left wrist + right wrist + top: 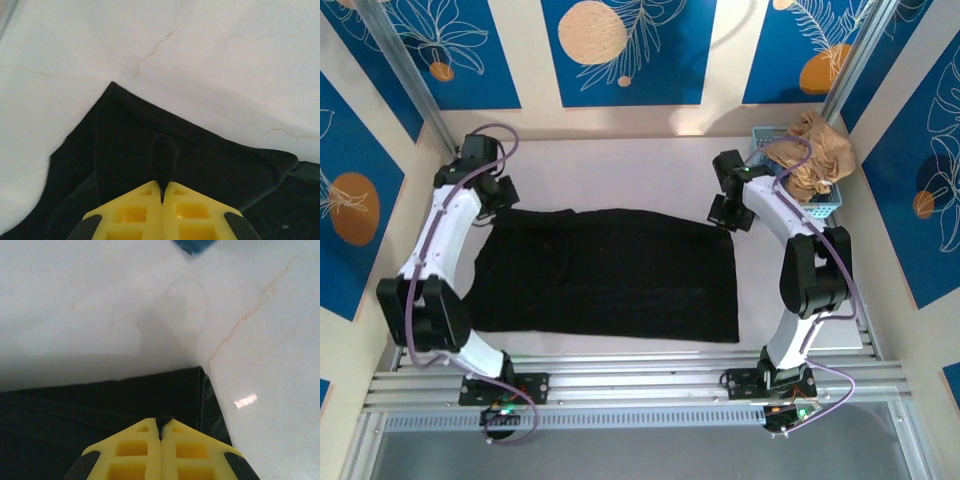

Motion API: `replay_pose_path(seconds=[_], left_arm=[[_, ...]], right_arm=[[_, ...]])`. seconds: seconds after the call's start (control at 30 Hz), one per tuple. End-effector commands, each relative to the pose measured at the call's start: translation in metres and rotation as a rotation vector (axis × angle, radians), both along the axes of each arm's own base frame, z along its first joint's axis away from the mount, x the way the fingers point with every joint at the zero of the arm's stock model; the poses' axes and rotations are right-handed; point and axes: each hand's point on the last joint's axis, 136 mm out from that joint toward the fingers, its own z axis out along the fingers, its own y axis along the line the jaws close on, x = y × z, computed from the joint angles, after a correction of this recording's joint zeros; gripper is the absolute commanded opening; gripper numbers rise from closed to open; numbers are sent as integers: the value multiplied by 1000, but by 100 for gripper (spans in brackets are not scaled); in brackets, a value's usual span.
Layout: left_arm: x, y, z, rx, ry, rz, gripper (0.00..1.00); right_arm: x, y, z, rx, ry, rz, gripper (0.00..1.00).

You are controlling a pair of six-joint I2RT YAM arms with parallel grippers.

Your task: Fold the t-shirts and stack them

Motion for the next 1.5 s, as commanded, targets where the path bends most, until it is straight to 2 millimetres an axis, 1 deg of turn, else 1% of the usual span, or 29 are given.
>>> replay_pose_path(seconds=[0.0, 0.13, 0.23, 0.47, 0.6, 0.77, 1.0, 1.2, 1.33, 1.47], left_arm=[[-26, 19, 10, 105, -9, 22, 0], [-50, 29, 10, 131, -5, 52, 0], [-66, 36, 5, 154, 5, 72, 0], [-106, 55, -12, 243, 69, 125, 0], [-125, 61, -22, 269, 96, 165, 0], [-142, 63, -33, 262, 111, 217, 0], [-159, 62, -57, 237, 150, 259, 0], [-172, 62, -74, 228, 181, 282, 0], [-179, 64, -80, 237, 192, 298, 0], [-185, 68, -80, 257, 193, 320, 0]], right_arm=[[-24, -9, 5, -35, 31, -21, 0], [-44, -13, -1, -36, 70, -21, 0], [-56, -13, -8, -26, 98, -21, 0], [-81, -14, -21, -25, 169, -39, 0], [-94, -17, -29, -31, 207, -56, 0], [-103, -15, -32, -37, 218, -51, 0], [-121, -13, -40, -49, 261, -60, 0], [-138, -17, -55, -68, 310, -76, 0], [-145, -21, -64, -91, 343, -87, 0], [-148, -22, -67, -100, 355, -92, 0]])
